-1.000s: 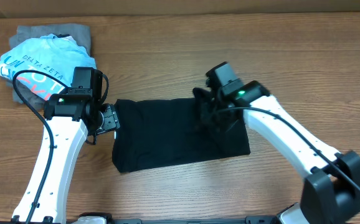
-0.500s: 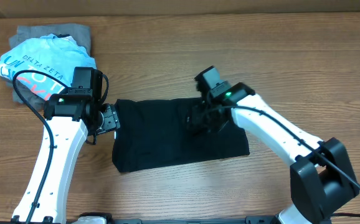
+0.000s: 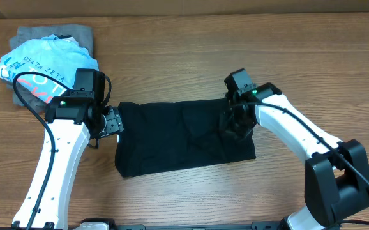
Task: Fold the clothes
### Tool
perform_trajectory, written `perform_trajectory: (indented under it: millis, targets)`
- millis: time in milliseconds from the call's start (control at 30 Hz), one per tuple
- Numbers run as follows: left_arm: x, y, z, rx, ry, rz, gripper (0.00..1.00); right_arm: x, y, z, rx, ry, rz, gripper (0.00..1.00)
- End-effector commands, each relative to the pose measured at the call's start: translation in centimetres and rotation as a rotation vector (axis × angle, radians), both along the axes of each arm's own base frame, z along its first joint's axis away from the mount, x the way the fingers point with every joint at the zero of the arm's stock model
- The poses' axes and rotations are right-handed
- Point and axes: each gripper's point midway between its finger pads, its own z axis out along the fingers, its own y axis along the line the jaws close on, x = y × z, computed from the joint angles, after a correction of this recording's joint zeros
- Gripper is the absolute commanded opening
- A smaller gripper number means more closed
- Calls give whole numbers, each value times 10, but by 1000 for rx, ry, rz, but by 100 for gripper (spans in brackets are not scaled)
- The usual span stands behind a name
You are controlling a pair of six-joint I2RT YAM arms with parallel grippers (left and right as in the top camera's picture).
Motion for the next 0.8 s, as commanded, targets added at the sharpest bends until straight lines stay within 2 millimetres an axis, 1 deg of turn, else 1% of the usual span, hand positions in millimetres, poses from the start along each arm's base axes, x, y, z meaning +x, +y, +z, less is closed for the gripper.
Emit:
perform_trajectory:
  millis: [0,33,67,133,167,233,300,367,400,467,533,567,667,767]
  targets:
    - [3,-1,5,8,-16,-18,77,-25,15,-7,109,71,-8,19]
    - [3,-1,5,8,-15,-18,77,-32,26,-6,174,92,24,15]
    - [3,-1,5,7,-15,-18,77,-38,37,-3,240,103,71,14]
    - [3,-1,5,8,-16,-18,78,-53,64,13,409,102,222,13]
    - [3,-1,5,8,-15,-18,78,-57,72,19,458,93,274,12]
    - [3,-1,5,8,-15,-18,79,-62,83,29,508,57,361,13]
    - [2,-1,5,8,-14,-19,80,-60,85,36,512,18,394,13]
    - [2,-1,5,8,-11,-19,81,-49,81,40,470,-25,377,13]
    - [1,-1,4,5,-8,-19,82,-36,71,39,406,-54,318,14]
    - [0,-5,2,-16,0,-25,84,-18,53,37,317,-88,225,19]
    - [-2,-10,-3,-46,15,-31,86,-2,39,35,264,-116,151,28]
    - [-3,-11,-7,-52,26,-32,88,2,36,35,258,-125,138,29]
    - [-8,-14,-24,-67,76,-29,88,12,32,36,266,-154,120,30]
    - [-12,-16,-35,-79,119,-22,83,21,38,39,282,-201,131,30]
